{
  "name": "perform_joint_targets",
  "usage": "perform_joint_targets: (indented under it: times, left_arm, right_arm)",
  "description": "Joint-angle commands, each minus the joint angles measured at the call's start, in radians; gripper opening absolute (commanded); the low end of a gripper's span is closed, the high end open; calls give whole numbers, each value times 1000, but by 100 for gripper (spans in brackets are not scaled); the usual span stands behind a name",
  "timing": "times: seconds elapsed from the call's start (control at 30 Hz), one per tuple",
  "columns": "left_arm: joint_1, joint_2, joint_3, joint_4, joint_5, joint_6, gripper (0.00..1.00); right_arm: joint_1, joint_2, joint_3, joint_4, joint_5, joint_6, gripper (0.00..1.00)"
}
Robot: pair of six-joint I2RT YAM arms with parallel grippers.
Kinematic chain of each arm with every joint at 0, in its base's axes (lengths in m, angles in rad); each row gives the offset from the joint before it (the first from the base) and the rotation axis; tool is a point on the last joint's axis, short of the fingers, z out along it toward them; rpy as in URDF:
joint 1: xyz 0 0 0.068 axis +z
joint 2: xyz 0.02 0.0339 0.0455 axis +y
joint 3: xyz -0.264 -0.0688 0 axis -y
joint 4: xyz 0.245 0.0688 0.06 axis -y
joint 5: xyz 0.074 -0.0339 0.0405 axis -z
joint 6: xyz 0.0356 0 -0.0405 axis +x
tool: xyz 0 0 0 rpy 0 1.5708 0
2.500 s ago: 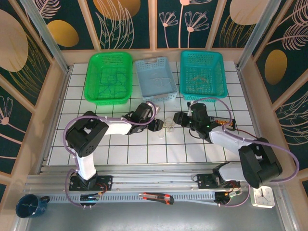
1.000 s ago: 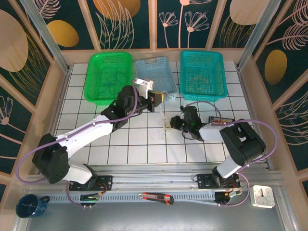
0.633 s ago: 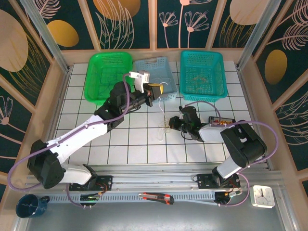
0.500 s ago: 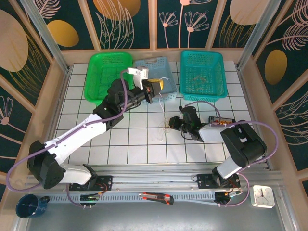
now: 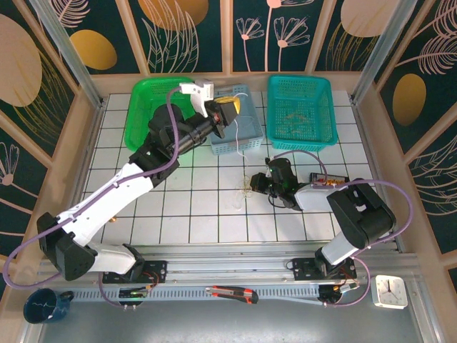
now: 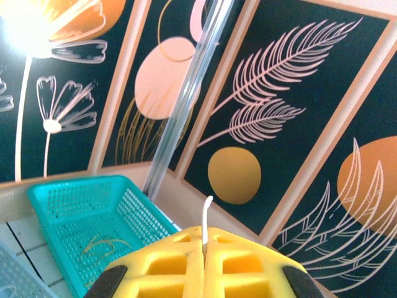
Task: Untangle the cables
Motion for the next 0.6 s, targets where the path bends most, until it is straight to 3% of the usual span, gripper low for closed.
perform_joint_targets:
  times: [0.0,0.57]
  left_arm:
    - [-2,13,73,-21,-33,56,0]
    - [2,199,457,-202,-154,274,0]
  right_arm:
    - [14,13,-18,11,22,-7,0]
    - [22,-16,-30,9,25,1,0]
